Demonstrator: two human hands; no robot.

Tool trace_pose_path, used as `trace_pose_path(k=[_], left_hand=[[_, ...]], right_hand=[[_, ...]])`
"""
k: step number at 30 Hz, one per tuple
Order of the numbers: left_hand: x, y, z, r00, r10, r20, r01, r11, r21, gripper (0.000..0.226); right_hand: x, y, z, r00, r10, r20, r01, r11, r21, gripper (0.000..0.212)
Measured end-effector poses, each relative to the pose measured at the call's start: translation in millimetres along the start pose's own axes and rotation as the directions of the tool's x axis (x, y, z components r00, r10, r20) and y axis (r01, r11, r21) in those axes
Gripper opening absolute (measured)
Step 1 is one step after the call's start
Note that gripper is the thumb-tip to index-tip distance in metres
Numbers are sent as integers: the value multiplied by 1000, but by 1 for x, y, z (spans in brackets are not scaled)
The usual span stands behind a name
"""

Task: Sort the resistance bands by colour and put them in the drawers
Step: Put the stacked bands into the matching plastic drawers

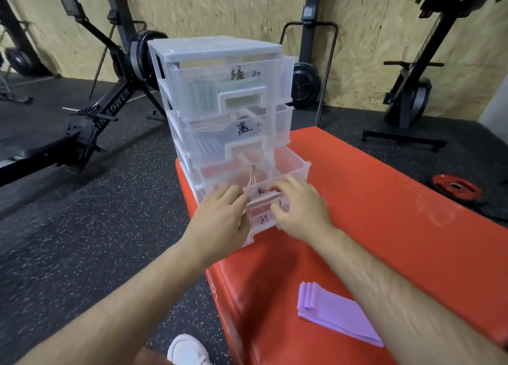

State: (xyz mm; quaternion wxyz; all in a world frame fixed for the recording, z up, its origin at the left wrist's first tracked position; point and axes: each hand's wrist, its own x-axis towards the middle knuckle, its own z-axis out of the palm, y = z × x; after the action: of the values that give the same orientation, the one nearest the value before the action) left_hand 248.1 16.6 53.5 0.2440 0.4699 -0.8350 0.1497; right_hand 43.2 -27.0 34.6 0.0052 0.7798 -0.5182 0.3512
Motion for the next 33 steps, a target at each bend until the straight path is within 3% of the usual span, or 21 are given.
trace_pose_path(k=[3, 7, 14, 16, 20, 22, 24, 29, 33], left_hand=[[0, 2, 10, 994, -102, 46, 98, 992, 74, 33], [13, -8, 18, 951, -240, 192, 244, 970, 7, 55], [0, 14, 30, 960, -158, 232, 200, 965, -171, 56], [-14, 34, 39, 952, -137, 272, 200, 955, -221, 55], [-38, 74, 62, 898, -40, 437, 176, 945, -275, 64], [-47, 92, 77, 850, 19, 527, 178, 930, -322, 65], [-49, 108, 88, 800, 61, 597, 180, 924, -337, 64], [-42, 133, 102, 761, 88, 643, 136, 947, -291, 41], [-43, 129, 109, 750, 94, 654, 160, 934, -318, 32]], right_hand=[[3, -3, 9, 993, 57, 103, -56, 998, -18, 41], [14, -9, 12, 950, 74, 304, -56, 996, -68, 60], [-21, -9, -20, 910, 61, 410, -50, 998, -39, 47], [-47, 3, -29, 835, 119, 538, -99, 993, -66, 43], [-97, 17, -49, 567, 287, 772, -119, 956, -268, 52], [-111, 22, -57, 446, 407, 797, -108, 909, -403, 53], [-120, 25, -63, 371, 504, 780, -94, 856, -509, 50], [-138, 37, -82, 351, 646, 678, -169, 756, -632, 50], [-144, 43, -87, 347, 662, 664, -289, 749, -596, 15]])
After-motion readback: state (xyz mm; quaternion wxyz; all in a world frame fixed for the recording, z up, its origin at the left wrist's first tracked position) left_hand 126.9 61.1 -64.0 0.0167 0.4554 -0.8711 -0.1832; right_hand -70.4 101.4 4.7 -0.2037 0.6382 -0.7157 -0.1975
